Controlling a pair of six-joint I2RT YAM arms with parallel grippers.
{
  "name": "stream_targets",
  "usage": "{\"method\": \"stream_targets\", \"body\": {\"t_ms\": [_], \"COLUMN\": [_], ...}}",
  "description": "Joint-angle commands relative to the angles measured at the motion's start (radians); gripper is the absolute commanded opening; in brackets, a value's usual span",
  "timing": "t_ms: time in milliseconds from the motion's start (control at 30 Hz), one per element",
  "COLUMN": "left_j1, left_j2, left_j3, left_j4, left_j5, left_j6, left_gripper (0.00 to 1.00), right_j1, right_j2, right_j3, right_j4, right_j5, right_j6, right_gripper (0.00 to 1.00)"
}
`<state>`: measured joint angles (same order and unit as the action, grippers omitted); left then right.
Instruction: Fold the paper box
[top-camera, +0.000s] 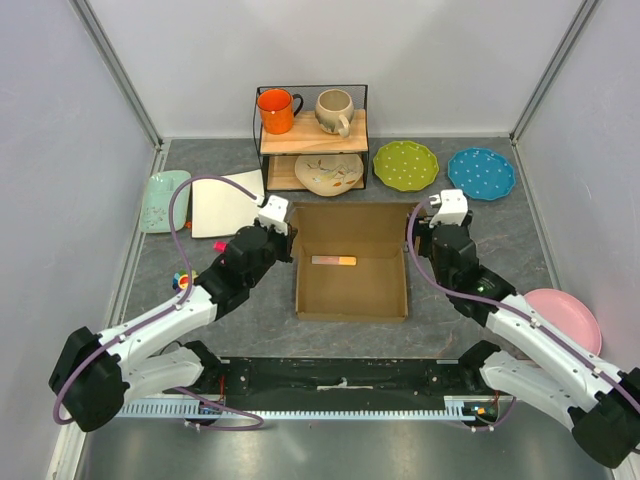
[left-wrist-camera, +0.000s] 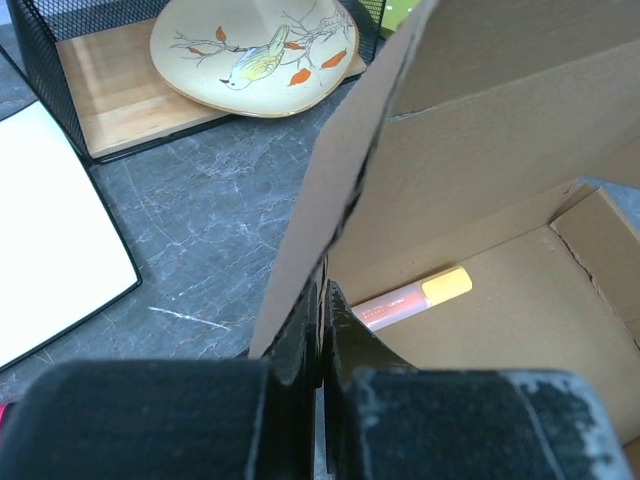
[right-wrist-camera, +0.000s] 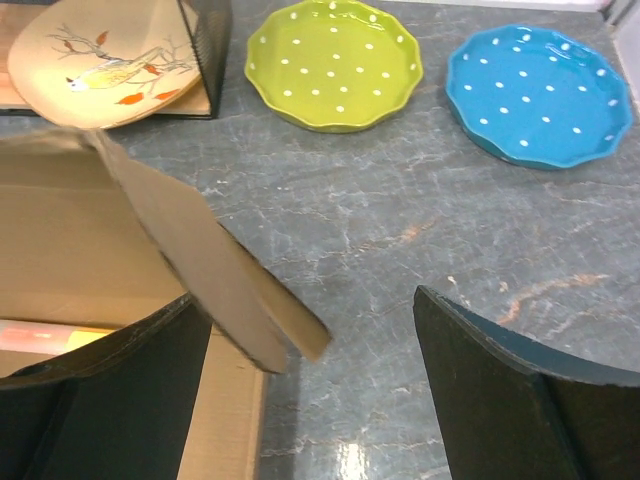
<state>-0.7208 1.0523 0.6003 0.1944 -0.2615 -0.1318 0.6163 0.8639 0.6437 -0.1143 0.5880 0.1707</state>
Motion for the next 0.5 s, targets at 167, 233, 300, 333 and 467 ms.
{"method": "stream_targets", "body": {"t_ms": [167, 233, 300, 333, 467], "left_j1": [0.007, 0.009, 0.008, 0.007, 0.008], "left_j2": [0.021, 0.021, 0.025, 0.026, 0.023], "left_j3": [0.033, 0.033, 0.032, 0.030, 0.012], "left_j4": [-0.046, -0.044, -0.041, -0.032, 0.012], "left_j5": [0.090, 0.090, 0.087, 0.084, 0.082], "left_j6": [0.023, 0.018, 0.008, 0.005, -0.028], "left_gripper": [0.02, 0.02, 0.02, 0.02, 0.02], "right_j1": [-0.015, -0.015, -0.015, -0.015, -0.016], "right_j2": [0.063, 0.055, 0.047, 0.043, 0.024], "right_j3": [0.008, 0.002, -0.003, -0.009, -0.030], "right_j4": [0.102, 0.093, 0.088, 0.084, 0.082], "right_j5": [-0.163, -0.178, -0.192, -0.200, -0.195], "right_j6": [0.007, 0.013, 0.035, 0.042, 0.066], "right_gripper": [0.81, 0.72, 0.56, 0.50, 0.30]}}
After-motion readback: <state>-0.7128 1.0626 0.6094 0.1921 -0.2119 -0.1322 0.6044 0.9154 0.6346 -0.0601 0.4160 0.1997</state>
